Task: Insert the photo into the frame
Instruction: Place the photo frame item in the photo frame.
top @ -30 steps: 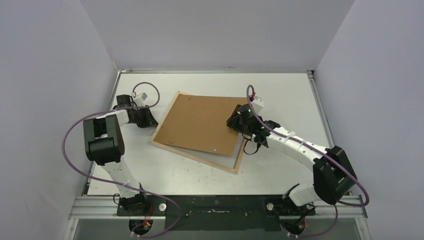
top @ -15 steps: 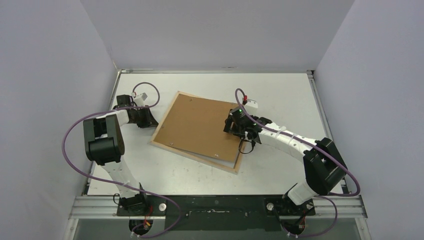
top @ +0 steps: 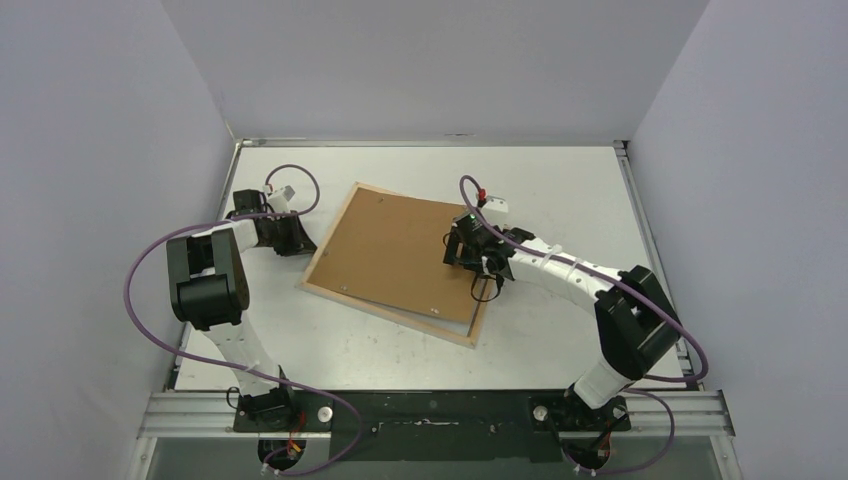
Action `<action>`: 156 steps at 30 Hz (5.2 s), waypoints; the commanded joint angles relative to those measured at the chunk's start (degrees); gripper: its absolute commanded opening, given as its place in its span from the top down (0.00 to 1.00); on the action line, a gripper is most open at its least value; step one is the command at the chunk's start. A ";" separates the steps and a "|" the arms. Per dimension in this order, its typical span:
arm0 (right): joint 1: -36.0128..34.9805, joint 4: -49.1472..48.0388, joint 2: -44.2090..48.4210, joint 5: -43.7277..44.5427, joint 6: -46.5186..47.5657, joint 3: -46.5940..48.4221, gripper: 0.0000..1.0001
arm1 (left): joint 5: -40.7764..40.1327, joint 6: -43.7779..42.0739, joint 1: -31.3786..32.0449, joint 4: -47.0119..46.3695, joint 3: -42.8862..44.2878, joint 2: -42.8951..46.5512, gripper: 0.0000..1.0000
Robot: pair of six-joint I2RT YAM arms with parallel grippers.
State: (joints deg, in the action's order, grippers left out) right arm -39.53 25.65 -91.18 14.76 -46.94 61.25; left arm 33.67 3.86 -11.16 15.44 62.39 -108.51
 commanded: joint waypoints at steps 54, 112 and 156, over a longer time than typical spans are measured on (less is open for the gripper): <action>-4.50 -2.34 -0.67 5.39 1.06 3.57 0.10 | 3.31 1.16 0.37 4.04 -0.17 -1.71 0.90; -0.37 -8.02 1.70 -8.92 -2.75 0.04 0.10 | 4.42 -94.61 46.17 35.21 -5.82 47.01 0.34; -0.98 -9.83 0.74 -9.98 -3.34 -0.43 0.10 | -19.95 -93.98 76.72 22.29 5.39 15.29 0.30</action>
State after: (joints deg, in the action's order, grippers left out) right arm -39.79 19.73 -89.84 5.63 -49.54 59.02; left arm 16.84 -91.83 65.21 39.20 64.95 -91.70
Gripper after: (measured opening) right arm 0.900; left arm 0.741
